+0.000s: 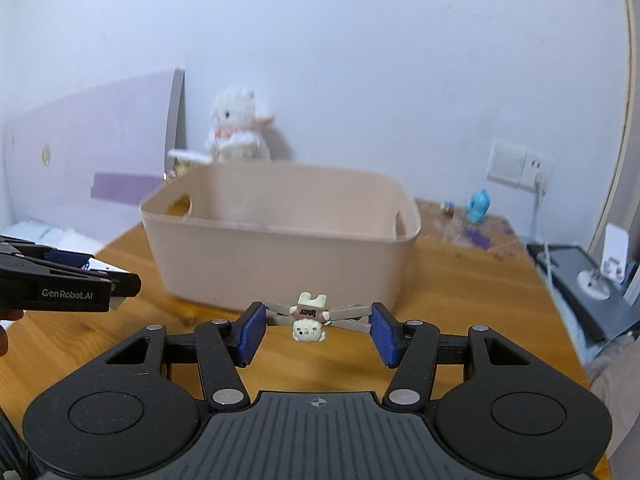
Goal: Organize objects
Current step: 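Carry both items over the basket and open both tools to drop them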
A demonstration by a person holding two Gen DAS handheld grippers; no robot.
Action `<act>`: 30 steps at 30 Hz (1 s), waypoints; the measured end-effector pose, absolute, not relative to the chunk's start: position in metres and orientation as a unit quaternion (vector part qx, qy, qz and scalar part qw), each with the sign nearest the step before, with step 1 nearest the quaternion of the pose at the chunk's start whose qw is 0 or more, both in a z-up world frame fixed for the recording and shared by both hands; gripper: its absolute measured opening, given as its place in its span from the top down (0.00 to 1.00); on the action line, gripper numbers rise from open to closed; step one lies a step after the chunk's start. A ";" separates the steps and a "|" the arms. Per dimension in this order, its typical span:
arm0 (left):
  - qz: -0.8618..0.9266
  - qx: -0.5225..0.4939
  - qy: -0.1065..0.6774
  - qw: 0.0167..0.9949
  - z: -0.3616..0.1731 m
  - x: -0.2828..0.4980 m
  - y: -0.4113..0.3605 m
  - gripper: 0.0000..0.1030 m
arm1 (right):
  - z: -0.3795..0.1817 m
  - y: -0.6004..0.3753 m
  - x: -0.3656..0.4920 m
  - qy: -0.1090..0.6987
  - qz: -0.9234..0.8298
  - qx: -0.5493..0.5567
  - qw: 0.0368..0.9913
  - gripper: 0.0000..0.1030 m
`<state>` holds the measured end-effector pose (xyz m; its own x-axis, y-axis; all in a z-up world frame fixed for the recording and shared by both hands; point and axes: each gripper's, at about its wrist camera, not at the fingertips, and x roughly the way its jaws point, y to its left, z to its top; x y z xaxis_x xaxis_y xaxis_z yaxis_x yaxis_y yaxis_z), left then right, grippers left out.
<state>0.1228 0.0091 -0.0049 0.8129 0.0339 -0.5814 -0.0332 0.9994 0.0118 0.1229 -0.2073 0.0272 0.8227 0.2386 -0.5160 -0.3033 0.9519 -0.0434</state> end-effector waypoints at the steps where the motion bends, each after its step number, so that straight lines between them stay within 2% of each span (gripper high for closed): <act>1: 0.016 0.002 0.300 0.954 -0.001 0.121 0.008 0.41 | 0.032 -0.209 0.121 0.254 0.142 -0.060 0.955 0.48; 9: 0.007 0.018 0.260 0.965 0.029 0.128 -0.003 0.41 | 0.062 -0.222 0.125 0.208 0.129 -0.052 0.968 0.48; 18: 0.013 0.017 0.239 0.971 0.045 0.174 -0.004 0.41 | 0.078 -0.228 0.165 0.180 0.109 -0.036 0.977 0.48; 30: 0.032 0.046 0.288 0.956 0.019 0.267 -0.010 0.41 | 0.065 -0.211 0.241 0.203 0.108 -0.043 0.972 0.48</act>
